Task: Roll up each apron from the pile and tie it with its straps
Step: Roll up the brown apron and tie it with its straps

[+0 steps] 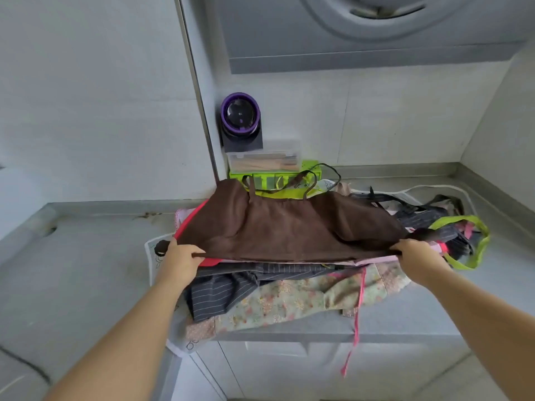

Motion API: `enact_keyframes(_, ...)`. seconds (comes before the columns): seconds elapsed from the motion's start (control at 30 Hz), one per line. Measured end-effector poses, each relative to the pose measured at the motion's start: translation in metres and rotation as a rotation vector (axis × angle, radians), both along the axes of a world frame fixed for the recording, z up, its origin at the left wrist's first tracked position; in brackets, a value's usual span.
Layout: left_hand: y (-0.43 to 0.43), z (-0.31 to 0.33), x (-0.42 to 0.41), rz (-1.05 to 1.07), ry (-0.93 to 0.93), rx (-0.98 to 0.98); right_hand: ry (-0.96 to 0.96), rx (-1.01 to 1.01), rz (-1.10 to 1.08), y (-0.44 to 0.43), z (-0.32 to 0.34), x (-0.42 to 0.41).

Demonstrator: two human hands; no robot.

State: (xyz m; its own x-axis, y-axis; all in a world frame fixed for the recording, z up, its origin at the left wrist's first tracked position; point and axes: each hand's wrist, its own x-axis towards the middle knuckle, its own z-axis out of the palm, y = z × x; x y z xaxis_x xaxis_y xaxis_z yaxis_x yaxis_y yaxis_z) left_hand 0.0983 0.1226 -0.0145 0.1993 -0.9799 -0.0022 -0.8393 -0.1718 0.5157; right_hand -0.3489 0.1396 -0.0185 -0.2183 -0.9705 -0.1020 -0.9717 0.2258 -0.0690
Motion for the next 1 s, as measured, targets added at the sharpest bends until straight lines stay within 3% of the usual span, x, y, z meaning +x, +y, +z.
enact_keyframes(0.1,-0.003,0.039,-0.008,-0.038,-0.086,-0.005,0.051,-0.047,0.032,-0.003,0.031,-0.004)
enact_keyframes(0.17,-0.005,0.080,-0.013,-0.163,-0.282,0.152,0.017,0.017,-0.010,-0.007,0.066,-0.002)
enact_keyframes(0.23,-0.007,0.118,-0.018,-0.252,-0.529,0.421,0.047,0.283,-0.113,-0.003,0.102,0.005)
enact_keyframes(0.3,-0.016,0.140,-0.016,-0.260,-0.657,0.659,0.033,0.534,-0.161,-0.004,0.124,0.005)
enact_keyframes(0.4,-0.033,0.145,-0.018,-0.246,-0.690,0.788,0.072,0.622,-0.146,-0.016,0.131,0.006)
enact_keyframes(0.5,-0.052,0.130,-0.028,-0.222,-0.769,0.647,0.081,0.554,-0.131,-0.032,0.119,0.013)
enact_keyframes(0.63,-0.099,0.082,-0.025,-0.133,-0.743,0.370,0.128,0.424,-0.151,-0.055,0.094,0.019)
enact_keyframes(0.83,-0.133,0.025,-0.037,-0.177,-0.905,0.217,0.124,0.377,-0.222,-0.089,0.034,0.005)
enact_keyframes(1.0,-0.149,-0.010,-0.039,-0.460,-0.661,0.205,0.415,0.308,0.004,-0.105,0.006,0.014)
